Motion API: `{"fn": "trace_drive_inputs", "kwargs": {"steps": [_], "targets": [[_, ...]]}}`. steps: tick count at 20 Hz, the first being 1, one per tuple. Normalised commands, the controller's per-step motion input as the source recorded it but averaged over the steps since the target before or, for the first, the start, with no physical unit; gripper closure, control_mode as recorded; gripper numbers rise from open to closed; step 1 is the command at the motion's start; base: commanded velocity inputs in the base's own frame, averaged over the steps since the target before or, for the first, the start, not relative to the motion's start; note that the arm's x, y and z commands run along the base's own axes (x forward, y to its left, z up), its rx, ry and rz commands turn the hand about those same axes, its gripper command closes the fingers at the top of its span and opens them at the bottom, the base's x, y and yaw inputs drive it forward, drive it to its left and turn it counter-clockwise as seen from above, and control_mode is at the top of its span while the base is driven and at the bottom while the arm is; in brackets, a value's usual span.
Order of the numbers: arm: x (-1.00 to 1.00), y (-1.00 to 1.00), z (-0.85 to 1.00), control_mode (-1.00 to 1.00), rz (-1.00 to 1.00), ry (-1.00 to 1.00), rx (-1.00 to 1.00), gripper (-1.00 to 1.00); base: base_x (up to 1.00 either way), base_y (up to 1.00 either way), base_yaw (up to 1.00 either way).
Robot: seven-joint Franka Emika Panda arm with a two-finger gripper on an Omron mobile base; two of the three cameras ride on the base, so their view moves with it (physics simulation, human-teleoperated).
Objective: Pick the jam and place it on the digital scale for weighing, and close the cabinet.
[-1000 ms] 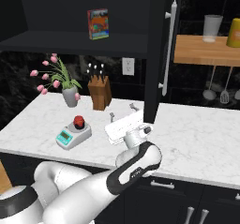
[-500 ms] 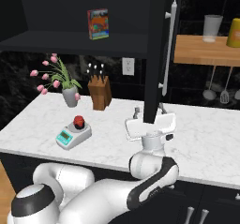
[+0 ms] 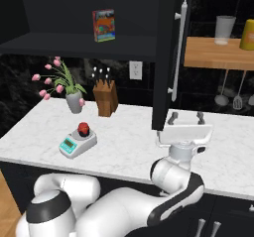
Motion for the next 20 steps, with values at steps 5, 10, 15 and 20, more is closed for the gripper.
{"fn": "trace_drive_inputs", "kwargs": {"steps": [5,10,15,20], "targets": [[-0.01,-0.62,0.15,-1.00,0.03,0.14,0.01,-1.00,0.00,0.00,0.00],[-0.22,-0.16,0.78,-1.00,0.08,0.00,-0.02,-1.00,0.00,0.00,0.00],[-0.25,0.03,0.75,-1.00,0.16,0.00,-0.09,-1.00,0.00,0.00,0.00],[-0.24,0.56,0.57,-1.00,0.28,-0.06,-0.21,-1.00,0.00,0.00,0.00]]}}
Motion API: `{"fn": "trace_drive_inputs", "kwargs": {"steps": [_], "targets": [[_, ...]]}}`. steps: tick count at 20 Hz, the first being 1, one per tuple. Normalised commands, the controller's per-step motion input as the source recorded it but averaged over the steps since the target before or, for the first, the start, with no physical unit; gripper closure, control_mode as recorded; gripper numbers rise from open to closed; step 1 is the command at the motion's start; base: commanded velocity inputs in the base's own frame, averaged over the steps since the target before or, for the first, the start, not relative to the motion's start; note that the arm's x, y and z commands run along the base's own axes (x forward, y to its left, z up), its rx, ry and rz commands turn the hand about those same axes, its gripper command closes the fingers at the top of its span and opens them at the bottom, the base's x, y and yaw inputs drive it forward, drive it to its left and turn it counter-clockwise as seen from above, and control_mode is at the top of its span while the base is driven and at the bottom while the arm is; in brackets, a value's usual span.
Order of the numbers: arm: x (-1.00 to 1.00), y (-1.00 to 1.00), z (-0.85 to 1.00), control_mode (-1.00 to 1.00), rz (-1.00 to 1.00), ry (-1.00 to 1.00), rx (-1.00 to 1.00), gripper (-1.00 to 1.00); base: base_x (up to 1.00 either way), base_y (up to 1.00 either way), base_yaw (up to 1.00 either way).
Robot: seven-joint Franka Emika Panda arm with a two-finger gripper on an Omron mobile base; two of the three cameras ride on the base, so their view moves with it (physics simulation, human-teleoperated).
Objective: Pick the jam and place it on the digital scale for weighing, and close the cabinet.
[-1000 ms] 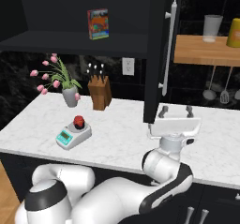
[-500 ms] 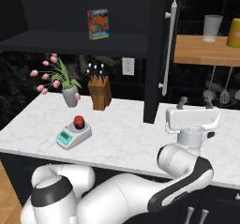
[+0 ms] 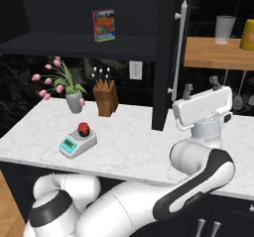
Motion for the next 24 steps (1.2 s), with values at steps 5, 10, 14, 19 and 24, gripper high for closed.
{"fn": "trace_drive_inputs", "kwargs": {"steps": [5,10,14,19,24], "targets": [[-0.07,0.98,0.57,-1.00,0.30,-0.05,-0.35,-1.00,0.00,0.00,0.00],[-0.19,1.00,0.64,-1.00,0.22,-0.12,-0.39,-1.00,0.00,0.00,0.00],[0.05,1.00,0.01,-1.00,-0.01,0.00,-0.51,-1.00,0.00,0.00,0.00],[0.64,1.00,-0.01,-1.00,-0.28,0.07,-0.41,-1.00,0.00,0.00,0.00],[0.88,1.00,0.00,-1.00,-0.42,0.09,-0.35,-1.00,0.00,0.00,0.00]]}}
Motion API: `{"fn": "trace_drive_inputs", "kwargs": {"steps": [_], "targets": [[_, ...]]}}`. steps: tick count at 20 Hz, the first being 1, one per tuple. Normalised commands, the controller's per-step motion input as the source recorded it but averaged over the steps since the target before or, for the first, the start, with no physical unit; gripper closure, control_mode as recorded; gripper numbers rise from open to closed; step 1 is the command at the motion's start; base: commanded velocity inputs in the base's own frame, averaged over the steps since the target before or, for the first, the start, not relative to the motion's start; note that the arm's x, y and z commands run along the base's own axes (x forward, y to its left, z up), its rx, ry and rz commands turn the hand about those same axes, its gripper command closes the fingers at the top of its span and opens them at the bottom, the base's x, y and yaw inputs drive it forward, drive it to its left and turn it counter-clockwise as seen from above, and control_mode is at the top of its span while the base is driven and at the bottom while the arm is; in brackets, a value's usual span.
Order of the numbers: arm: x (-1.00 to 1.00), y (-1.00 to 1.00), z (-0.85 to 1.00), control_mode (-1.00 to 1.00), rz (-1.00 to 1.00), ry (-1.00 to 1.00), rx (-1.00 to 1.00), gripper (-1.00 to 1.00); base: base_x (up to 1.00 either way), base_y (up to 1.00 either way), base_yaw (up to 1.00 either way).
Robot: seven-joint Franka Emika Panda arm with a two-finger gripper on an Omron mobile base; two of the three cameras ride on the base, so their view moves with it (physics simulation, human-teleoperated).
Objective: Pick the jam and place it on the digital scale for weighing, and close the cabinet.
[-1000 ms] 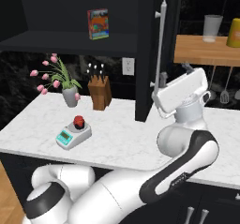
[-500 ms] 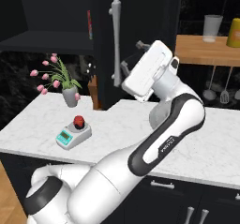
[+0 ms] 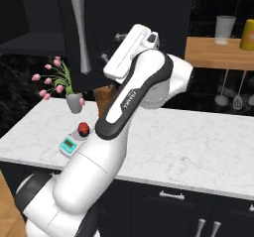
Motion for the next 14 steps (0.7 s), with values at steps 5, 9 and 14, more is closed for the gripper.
{"fn": "trace_drive_inputs", "kwargs": {"steps": [5,9,14], "targets": [[0.99,1.00,-0.13,-1.00,-0.48,0.01,-0.28,-1.00,0.00,0.00,0.00],[0.89,1.00,-0.09,-1.00,-0.46,0.00,-0.23,-1.00,0.00,0.00,0.00],[0.78,0.63,-0.30,-1.00,-0.27,-0.08,-0.10,-1.00,0.00,0.00,0.00]]}}
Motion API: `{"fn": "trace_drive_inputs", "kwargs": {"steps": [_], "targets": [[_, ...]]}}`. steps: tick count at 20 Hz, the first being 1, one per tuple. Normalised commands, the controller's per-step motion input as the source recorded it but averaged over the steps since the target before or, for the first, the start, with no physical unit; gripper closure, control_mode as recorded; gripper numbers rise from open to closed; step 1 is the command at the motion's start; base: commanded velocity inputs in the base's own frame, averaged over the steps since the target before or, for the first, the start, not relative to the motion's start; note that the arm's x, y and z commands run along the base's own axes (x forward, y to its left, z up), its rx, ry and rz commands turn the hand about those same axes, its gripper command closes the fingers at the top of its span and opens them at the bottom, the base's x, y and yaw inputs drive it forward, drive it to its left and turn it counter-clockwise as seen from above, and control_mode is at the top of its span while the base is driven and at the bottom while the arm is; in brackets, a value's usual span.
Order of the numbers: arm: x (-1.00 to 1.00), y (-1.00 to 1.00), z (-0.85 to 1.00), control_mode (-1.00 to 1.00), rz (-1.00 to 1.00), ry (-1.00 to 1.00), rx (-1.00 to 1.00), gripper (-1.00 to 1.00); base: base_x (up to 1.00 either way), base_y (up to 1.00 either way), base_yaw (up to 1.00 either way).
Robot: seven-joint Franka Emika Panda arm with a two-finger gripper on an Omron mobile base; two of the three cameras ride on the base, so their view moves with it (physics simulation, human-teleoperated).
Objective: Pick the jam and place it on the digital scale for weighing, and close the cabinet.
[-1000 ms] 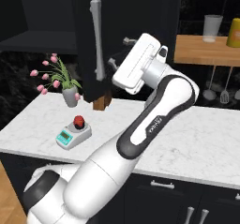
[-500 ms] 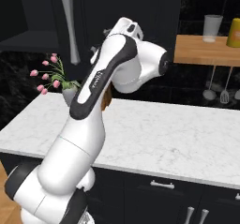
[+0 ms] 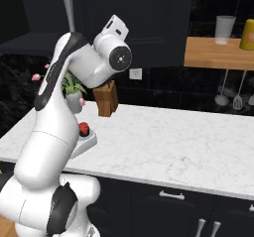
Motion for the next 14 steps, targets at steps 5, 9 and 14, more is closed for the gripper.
{"fn": "trace_drive_inputs", "kwargs": {"steps": [5,9,14], "targets": [[0.80,0.24,-0.32,-1.00,-0.14,-0.16,0.00,-1.00,0.00,0.00,0.00],[0.73,0.00,-0.06,-1.00,-0.05,0.00,0.00,-1.00,0.00,0.00,0.00],[0.96,0.00,-0.23,-1.00,0.00,0.00,0.00,-1.00,0.00,0.00,0.00]]}}
